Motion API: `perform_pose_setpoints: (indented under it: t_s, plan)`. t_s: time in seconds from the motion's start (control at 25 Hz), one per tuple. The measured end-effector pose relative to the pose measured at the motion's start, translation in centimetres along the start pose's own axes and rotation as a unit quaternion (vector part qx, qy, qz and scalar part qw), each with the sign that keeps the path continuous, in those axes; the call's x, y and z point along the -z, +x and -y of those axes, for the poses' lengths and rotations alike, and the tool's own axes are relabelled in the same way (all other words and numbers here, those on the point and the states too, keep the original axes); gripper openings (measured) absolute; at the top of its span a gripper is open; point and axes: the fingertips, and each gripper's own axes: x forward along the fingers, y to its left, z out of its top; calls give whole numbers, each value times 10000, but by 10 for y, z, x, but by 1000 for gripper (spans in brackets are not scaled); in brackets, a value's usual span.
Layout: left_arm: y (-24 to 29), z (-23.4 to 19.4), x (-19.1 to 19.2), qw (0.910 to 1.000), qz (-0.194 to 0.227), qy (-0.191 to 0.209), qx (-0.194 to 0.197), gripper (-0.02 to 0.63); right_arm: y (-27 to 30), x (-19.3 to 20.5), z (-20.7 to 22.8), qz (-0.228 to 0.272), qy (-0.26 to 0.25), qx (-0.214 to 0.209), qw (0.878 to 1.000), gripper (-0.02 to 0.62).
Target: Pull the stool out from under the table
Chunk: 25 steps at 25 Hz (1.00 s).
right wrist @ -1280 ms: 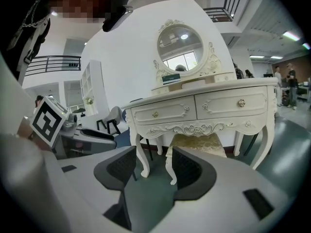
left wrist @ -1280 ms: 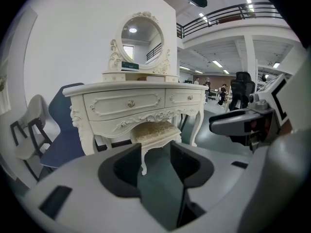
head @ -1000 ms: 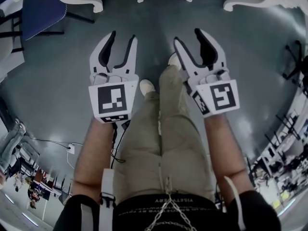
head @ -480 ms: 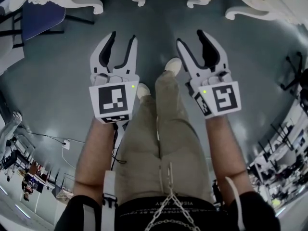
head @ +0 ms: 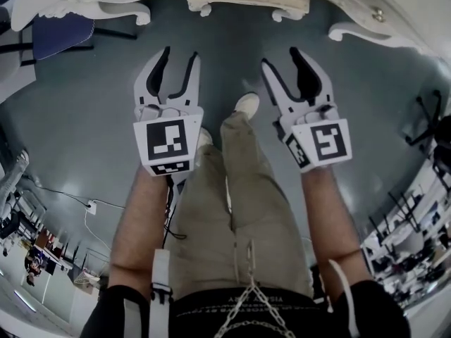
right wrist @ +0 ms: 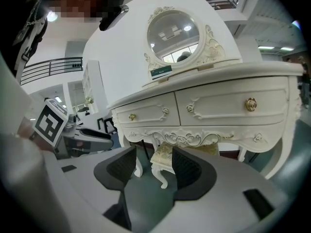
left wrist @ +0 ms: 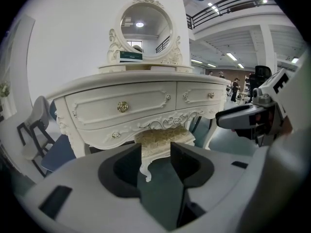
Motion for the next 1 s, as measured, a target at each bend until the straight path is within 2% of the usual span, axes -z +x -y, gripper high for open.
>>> perform_pose_setpoints:
  t_s: [0.24,0.4,0.6,0.76,1.0]
  plan:
    - [12,-3,-9,9997,-86,127,-194,176,2,-8,22,-136,-213,-114,9996,209]
    - [36,-3,4,9991,-265,221,-236,176,12,-2,46,-207,-418,-79,9989,209]
    - [57,0,14,9984,-351,440,-90,176,20,15,70,-335,-443,142,9984,209]
    - [78,3,30,9979,-495,422,48,176,30,38,84,-608,-554,295,9962,212]
    - [116,-8,52,9964,-665,529,0,176,51,63,101,-949,-764,330,9920,222]
